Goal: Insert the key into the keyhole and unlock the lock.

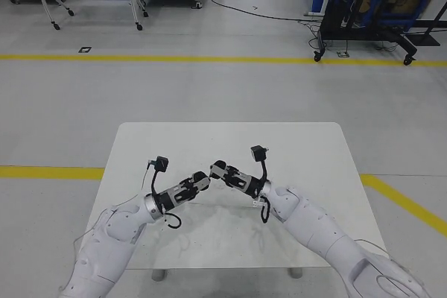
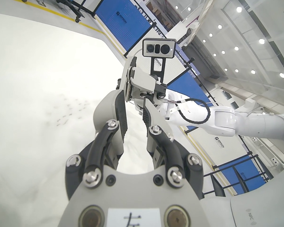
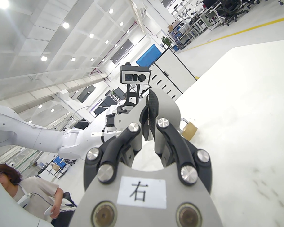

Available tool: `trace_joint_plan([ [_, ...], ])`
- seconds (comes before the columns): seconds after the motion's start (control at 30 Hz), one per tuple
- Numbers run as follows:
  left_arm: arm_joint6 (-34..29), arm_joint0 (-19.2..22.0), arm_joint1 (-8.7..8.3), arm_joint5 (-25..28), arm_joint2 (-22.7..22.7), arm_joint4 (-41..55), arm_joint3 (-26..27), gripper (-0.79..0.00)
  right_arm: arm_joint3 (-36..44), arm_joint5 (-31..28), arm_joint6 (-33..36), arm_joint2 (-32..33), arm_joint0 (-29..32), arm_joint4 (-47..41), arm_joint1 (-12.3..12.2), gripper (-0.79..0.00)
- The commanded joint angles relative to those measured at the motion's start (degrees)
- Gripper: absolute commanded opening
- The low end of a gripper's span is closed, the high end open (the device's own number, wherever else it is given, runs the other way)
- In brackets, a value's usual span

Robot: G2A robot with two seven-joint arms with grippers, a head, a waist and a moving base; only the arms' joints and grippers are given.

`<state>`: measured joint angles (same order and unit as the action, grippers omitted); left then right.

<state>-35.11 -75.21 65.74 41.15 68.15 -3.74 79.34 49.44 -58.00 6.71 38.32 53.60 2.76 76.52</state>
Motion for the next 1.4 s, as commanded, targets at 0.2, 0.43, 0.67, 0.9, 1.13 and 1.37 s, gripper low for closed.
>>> trace_joint_plan([
  [0.2, -6.69, 2.46, -0.04, -2.97, -1.24, 8.85, -2.82, -0.742, -0.53, 0.00, 0.36, 0.17, -0.23, 0.69, 0.64, -0.785],
  [0.43, -6.31, 3.06, -0.10, -3.82, -1.22, 9.64, -3.86, -0.785, -0.96, 0.00, 0.94, 0.51, -0.21, 0.55, 0.98, -0.785],
  [0.67, -5.07, 3.10, -0.22, -4.00, -0.64, 9.98, -4.12, -0.785, -0.90, 0.00, 1.45, 1.08, 0.08, 0.73, 1.08, -0.785],
  [0.9, -4.96, 2.99, -0.42, -3.59, 0.00, 10.64, -4.06, -0.785, -0.71, 0.00, 2.10, 1.62, 0.37, 0.65, 1.12, -0.785],
  [1.13, -5.32, 2.76, -0.59, -1.98, 0.22, 11.05, -3.92, -0.320, -0.11, 0.00, 3.10, 2.12, 0.68, 0.20, 1.16, -0.785],
  [1.37, -5.15, 2.68, -0.69, -1.55, 0.22, 11.18, -3.89, -0.413, 0.93, 0.00, 4.99, 2.23, 0.90, -0.32, 1.23, -0.785],
])
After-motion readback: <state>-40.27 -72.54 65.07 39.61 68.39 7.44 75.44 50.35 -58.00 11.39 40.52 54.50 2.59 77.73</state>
